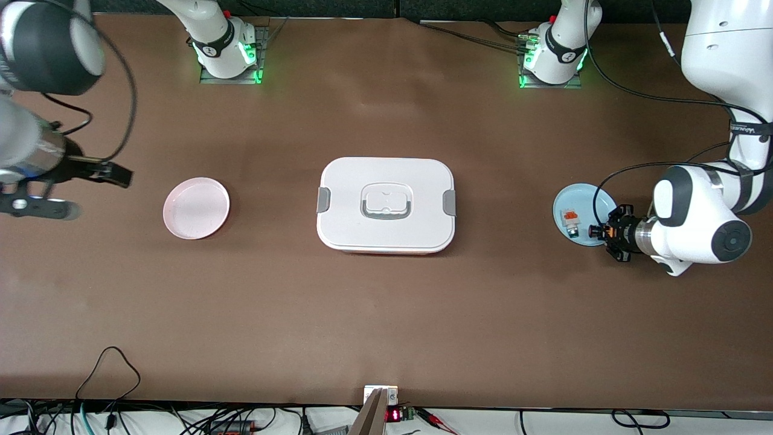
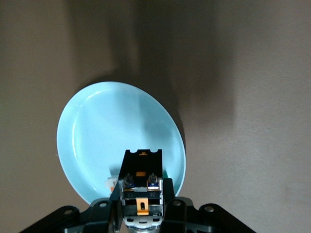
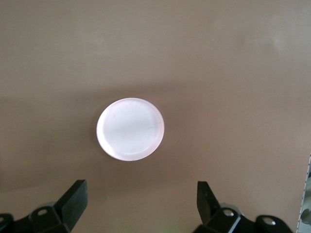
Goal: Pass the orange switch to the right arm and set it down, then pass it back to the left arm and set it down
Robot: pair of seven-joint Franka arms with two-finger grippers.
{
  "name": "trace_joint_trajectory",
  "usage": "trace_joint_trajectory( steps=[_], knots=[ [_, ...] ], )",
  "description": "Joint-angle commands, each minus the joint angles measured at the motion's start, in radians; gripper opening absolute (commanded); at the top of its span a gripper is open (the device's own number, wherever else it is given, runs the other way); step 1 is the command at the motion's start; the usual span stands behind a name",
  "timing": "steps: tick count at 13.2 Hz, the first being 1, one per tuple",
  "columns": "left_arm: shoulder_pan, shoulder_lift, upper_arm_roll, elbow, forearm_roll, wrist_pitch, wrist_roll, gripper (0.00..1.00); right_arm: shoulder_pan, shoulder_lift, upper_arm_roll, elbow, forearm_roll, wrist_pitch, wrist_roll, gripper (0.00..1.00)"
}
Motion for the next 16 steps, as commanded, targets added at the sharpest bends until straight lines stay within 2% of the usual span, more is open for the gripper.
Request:
trace_joint_trajectory(
  steps=[1,2,4,7,8,10,11,12,14,16],
  knots=[
    [0.019,-0.047,-0.006,-0.101,0.026,0.057,0.019,0.00,-0.102,-0.012,0.010,0.008,0.106,0.056,-0.006,1.00],
    [0.031,-0.047,-0.006,-0.118,0.028,0.067,0.019,0.01,-0.168,-0.019,0.013,-0.003,0.160,0.060,-0.070,1.00],
    [0.045,-0.041,-0.006,-0.139,0.028,0.078,0.019,0.01,-0.198,-0.019,0.015,-0.008,0.155,0.056,-0.231,1.00],
    [0.051,-0.039,-0.006,-0.153,0.028,0.084,0.017,0.03,-0.112,-0.027,0.021,-0.038,0.046,0.045,-0.195,1.00],
    [0.051,-0.039,-0.006,-0.170,0.028,0.104,0.017,0.04,-0.103,-0.036,0.022,-0.040,0.047,0.044,-0.144,1.00],
    [0.051,-0.032,-0.006,-0.187,0.028,0.143,0.019,0.29,-0.075,-0.064,0.022,-0.075,0.047,0.054,-0.118,1.00],
    [0.051,-0.033,-0.006,-0.184,0.028,0.141,0.019,0.87,-0.078,-0.096,0.022,-0.127,0.053,0.080,-0.119,1.00],
    [0.051,-0.035,-0.006,-0.179,0.028,0.134,0.028,1.00,-0.080,-0.148,0.021,-0.209,0.053,0.133,-0.119,1.00],
    [0.054,-0.044,-0.004,-0.167,0.026,0.124,0.083,1.00,-0.077,-0.237,0.021,-0.337,0.052,0.230,-0.133,1.00],
    [0.078,-0.053,-0.006,-0.123,0.022,0.083,0.155,1.00,-0.083,-0.233,0.018,-0.331,0.064,0.226,-0.145,1.00]
  ],
)
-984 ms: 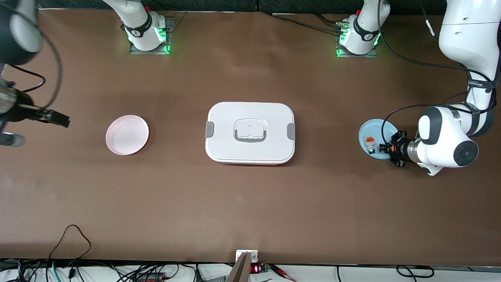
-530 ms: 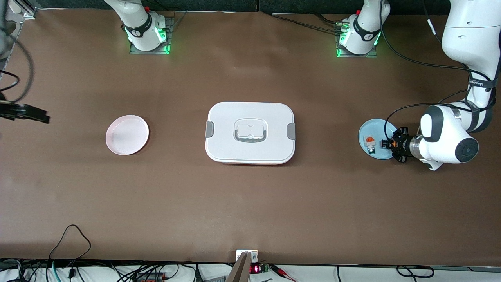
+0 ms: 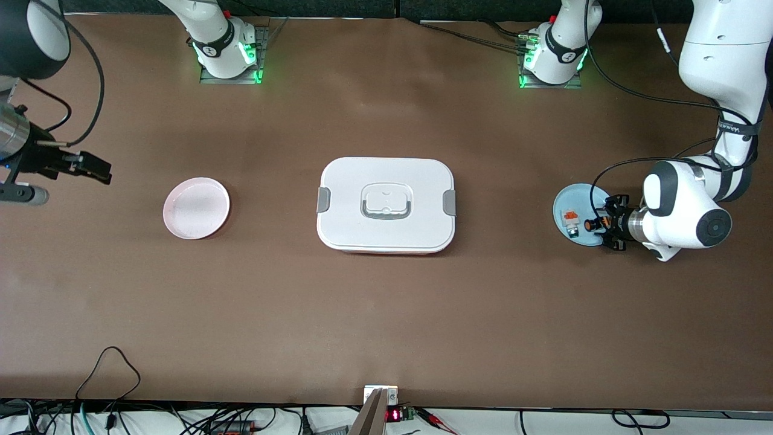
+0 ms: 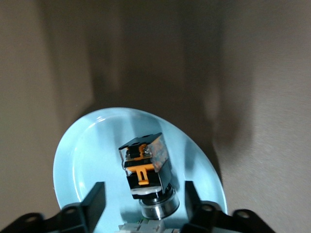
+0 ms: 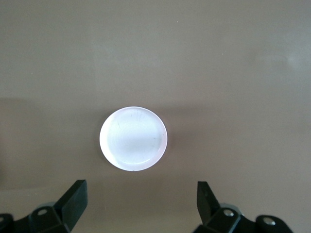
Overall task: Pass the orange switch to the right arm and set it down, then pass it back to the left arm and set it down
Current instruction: 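Open the left gripper and raise it off the switch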
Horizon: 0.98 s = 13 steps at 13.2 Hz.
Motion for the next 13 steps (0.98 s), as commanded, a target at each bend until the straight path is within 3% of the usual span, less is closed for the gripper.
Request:
trace_joint_trajectory(
  steps=[1,3,8,10,13],
  knots=[
    [0.033,-0.048,-0.008,0.058,0.013,-0.067,0.120,1.00,-0.009,-0.058,-0.006,-0.076,0.036,0.034,-0.015,1.00],
    [0.033,-0.095,-0.019,0.112,0.008,-0.116,0.300,1.00,-0.020,-0.056,-0.009,-0.071,0.083,0.034,-0.035,1.00],
    [0.027,-0.269,-0.051,0.120,0.005,-0.150,0.863,1.00,-0.025,-0.046,-0.041,-0.011,0.084,0.002,-0.189,1.00],
    [0.027,-0.344,-0.053,0.118,-0.021,-0.176,0.964,1.00,-0.022,-0.035,-0.040,0.025,0.081,-0.027,0.000,1.00],
    [0.019,-0.399,-0.057,0.152,-0.022,-0.228,0.983,1.00,-0.026,-0.024,-0.043,0.041,0.083,-0.032,-0.088,1.00]
  ],
)
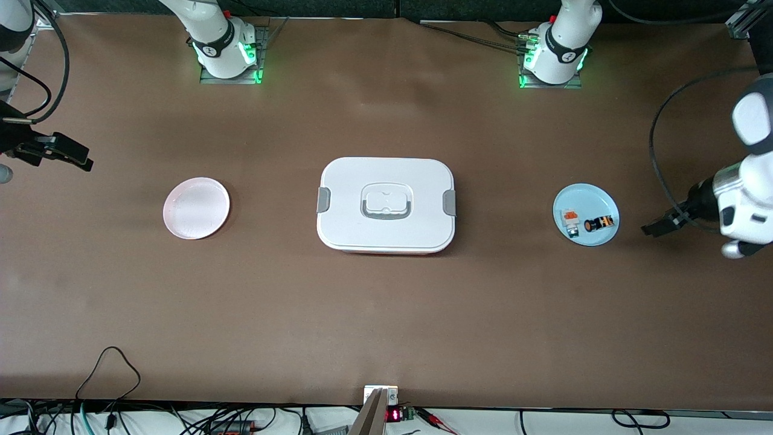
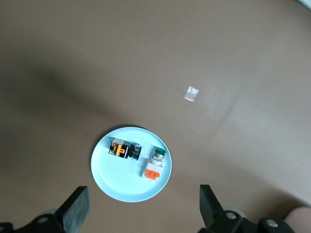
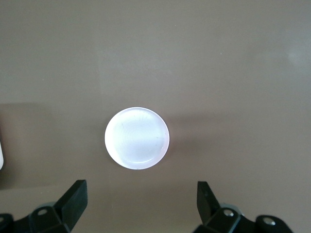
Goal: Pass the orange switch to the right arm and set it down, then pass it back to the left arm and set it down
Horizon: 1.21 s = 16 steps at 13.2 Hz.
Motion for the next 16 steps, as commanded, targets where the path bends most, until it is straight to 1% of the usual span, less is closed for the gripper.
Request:
trace_joint_trajectory(
  steps=[1,2,3,5,7,8,9,11,12,13,14,15,16],
  knots=[
    [0.001,-0.058,-0.042,0.033,-0.009,-0.079,0.093,1.00,-0.004,0.010,0.001,0.032,0.016,-0.038,-0.056,1.00],
    [0.007,-0.066,-0.065,0.047,-0.002,-0.090,0.198,1.00,-0.004,0.007,0.003,0.033,0.016,-0.041,-0.054,1.00],
    [0.005,-0.079,-0.068,0.060,-0.001,-0.103,0.286,1.00,-0.004,0.007,0.001,0.038,0.016,-0.043,-0.054,1.00],
    [0.005,-0.106,-0.082,0.096,-0.007,-0.135,0.297,1.00,-0.004,0.002,0.003,0.038,0.016,-0.045,-0.056,1.00],
    [0.024,-0.110,-0.102,0.149,-0.002,-0.249,0.306,1.00,-0.001,0.002,0.003,0.044,0.014,-0.045,-0.060,1.00],
    [-0.022,-0.107,-0.096,0.172,0.008,-0.264,0.309,1.00,-0.004,0.002,0.003,0.044,0.014,-0.048,-0.060,1.00],
    [-0.078,-0.107,-0.066,0.188,0.040,-0.264,0.302,1.00,-0.004,0.002,0.001,0.044,0.014,-0.055,-0.060,1.00],
    [-0.137,-0.103,-0.035,0.203,0.041,-0.264,0.293,1.00,-0.004,0.002,0.001,0.045,0.014,-0.058,-0.059,1.00],
    [-0.175,-0.097,0.006,0.208,0.038,-0.261,0.306,1.00,-0.004,0.002,0.001,0.044,0.013,-0.060,-0.060,1.00],
    [-0.186,-0.098,0.027,0.208,0.042,-0.262,0.334,1.00,-0.004,0.000,0.001,0.044,0.013,-0.060,-0.060,1.00],
    [-0.182,-0.106,0.031,0.208,0.051,-0.270,0.381,1.00,-0.004,0.000,0.001,0.044,0.010,-0.061,-0.060,1.00],
    [-0.177,-0.113,0.041,0.208,0.050,-0.293,0.462,1.00,-0.004,0.000,0.001,0.045,0.010,-0.068,-0.062,1.00],
    [-0.174,-0.121,0.076,0.208,0.048,-0.325,0.542,1.00,-0.004,0.000,0.003,0.045,0.011,-0.075,-0.063,1.00]
  ],
)
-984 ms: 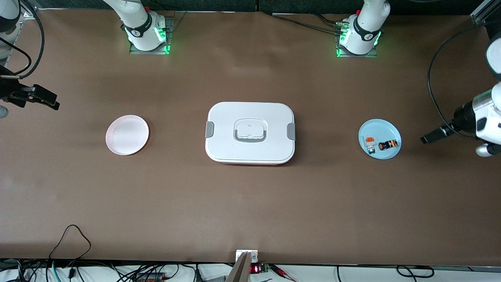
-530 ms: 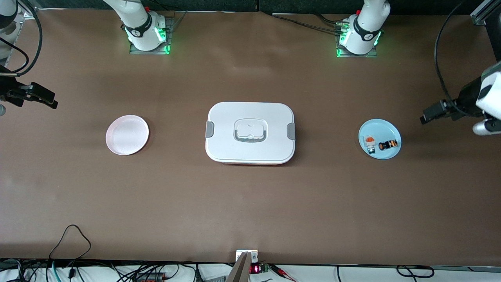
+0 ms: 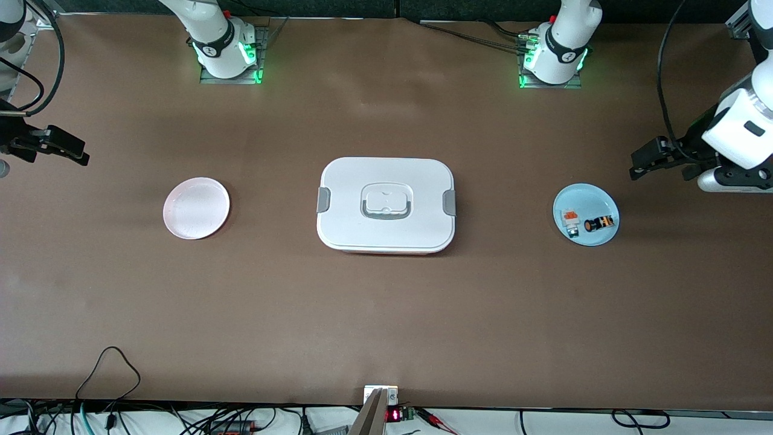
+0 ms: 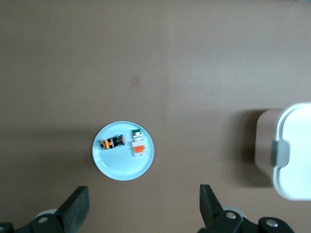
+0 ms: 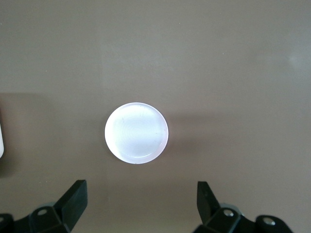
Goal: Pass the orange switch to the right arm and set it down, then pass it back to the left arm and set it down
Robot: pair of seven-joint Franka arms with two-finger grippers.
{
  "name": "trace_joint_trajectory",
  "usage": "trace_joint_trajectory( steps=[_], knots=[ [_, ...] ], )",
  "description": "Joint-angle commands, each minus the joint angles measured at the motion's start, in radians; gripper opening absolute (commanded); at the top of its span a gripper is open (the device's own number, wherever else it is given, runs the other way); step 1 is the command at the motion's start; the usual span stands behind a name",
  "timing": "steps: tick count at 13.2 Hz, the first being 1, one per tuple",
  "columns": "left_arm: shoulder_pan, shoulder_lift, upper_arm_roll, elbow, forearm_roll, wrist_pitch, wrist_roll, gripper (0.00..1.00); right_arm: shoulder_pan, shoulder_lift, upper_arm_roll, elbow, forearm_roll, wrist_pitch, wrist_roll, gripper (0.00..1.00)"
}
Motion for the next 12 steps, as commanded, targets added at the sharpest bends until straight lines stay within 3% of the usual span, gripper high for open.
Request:
trace_joint_trajectory(
  steps=[1,6,12],
  knots=[
    [-0.004,-0.012,0.078,0.023,0.019,-0.064,0.148,1.00,-0.001,-0.001,0.002,0.020,0.014,-0.038,-0.021,1.00],
    [0.041,-0.011,0.066,0.051,0.016,-0.068,0.035,1.00,0.000,-0.001,0.005,0.029,0.014,-0.040,-0.007,1.00],
    [0.064,-0.011,0.045,0.052,0.019,-0.073,0.036,1.00,-0.001,-0.001,0.002,0.029,0.017,-0.043,-0.006,1.00]
  ],
)
